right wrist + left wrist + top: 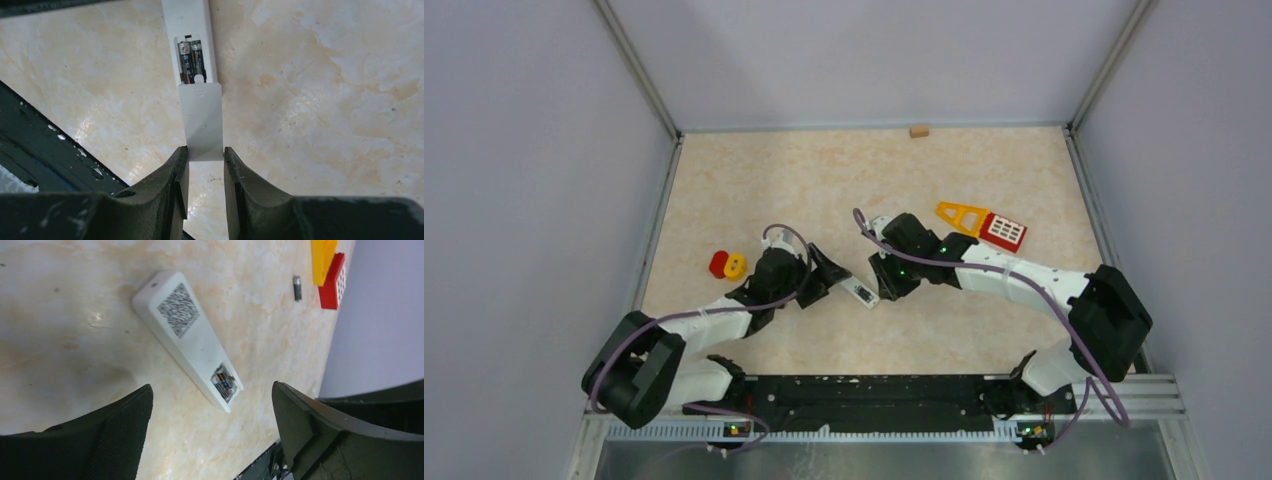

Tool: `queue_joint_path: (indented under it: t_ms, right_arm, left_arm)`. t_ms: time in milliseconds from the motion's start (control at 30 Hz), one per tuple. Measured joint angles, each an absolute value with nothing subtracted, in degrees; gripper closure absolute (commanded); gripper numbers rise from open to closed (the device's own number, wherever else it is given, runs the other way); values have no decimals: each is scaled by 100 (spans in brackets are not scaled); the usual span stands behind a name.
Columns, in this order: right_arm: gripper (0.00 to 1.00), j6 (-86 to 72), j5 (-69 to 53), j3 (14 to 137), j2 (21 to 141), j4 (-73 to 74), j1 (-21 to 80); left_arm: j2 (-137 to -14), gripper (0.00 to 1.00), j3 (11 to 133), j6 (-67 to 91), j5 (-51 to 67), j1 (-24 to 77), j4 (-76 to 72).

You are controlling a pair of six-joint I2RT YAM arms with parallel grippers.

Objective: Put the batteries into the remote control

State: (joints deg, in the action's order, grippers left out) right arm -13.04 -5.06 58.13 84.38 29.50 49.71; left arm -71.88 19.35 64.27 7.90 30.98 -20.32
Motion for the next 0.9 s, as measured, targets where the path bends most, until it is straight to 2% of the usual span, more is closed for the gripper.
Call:
queue_joint_path:
  t_ms: [133,300,400,567,900]
  right_arm:
    - [71,-1122,-617,5819,8440,2928,4989]
    - [71,-1011,-751,5872,8488,2895,5057]
    - [71,-1002,-832,5927,8503,2853,5129]
    - [71,-1009,-958,5940,8503,2773,5172]
    - [71,-1020,-1090,5940,8514,2613,5192]
  left_arm:
    - [-6838,18,2032,6007,1345,3061,-1859]
    - [-6587,35,2147,5765,1920,2985,-2038]
    - [-6694,42,2226,5734,2314,2967,-2250]
    - [-7122,49,2279,5846,2877,2967,-2637]
    - [-7426,70,2287,6101,3334,2967,-3057]
